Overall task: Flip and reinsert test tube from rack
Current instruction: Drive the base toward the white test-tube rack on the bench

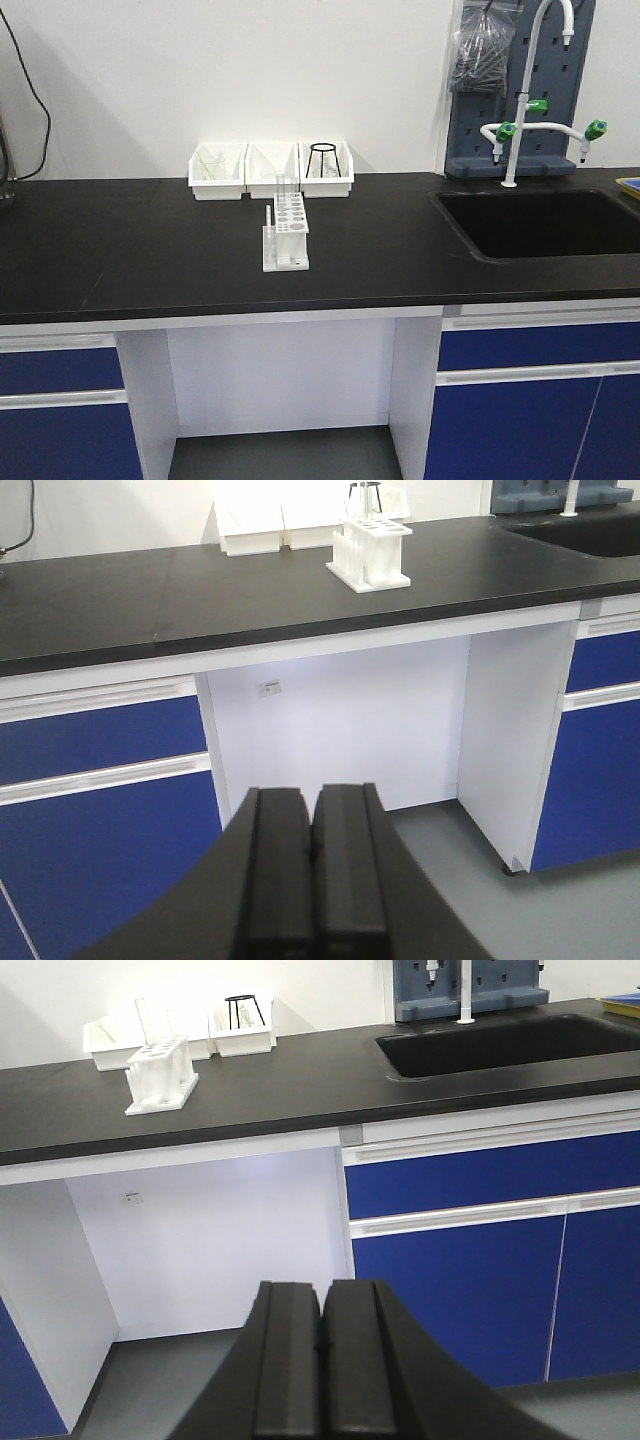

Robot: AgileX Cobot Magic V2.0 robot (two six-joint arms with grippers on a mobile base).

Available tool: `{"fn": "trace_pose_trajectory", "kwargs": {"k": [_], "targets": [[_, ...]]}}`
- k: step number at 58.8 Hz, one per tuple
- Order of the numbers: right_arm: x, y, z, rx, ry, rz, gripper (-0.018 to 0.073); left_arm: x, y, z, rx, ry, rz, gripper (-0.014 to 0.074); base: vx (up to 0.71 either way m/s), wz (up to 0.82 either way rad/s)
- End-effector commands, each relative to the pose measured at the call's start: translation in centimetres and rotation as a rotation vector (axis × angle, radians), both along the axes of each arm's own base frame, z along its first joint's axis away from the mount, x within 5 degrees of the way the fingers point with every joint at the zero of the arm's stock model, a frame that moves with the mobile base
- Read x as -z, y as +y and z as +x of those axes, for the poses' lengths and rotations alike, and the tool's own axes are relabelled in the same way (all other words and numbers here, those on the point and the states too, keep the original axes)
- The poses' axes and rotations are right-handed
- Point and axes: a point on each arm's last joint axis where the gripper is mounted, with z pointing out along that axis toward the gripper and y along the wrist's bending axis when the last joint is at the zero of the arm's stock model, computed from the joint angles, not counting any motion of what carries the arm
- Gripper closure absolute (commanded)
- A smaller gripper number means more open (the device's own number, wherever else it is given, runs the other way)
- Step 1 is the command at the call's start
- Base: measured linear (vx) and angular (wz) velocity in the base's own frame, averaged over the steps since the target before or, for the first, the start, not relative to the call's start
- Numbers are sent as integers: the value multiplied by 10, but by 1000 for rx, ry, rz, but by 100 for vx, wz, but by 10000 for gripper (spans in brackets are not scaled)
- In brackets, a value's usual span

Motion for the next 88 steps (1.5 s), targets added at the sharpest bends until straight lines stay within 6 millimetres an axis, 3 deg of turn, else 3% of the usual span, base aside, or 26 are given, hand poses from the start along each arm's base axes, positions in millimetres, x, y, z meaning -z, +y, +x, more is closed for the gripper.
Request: {"fn": "trace_pose_trajectory", "kwargs": {"k": [1,53,88], "targets": [[-8,1,0,-14,-97,-14,570,-9,-1,0,14,-89,-22,602,0,0],[-8,1,0,-14,-99,-14,570,-9,-1,0,14,-89,-22,602,2,1],[-8,1,0,-14,-100,-14,570,-9,-1,0,14,-89,-22,602,29,7]]}}
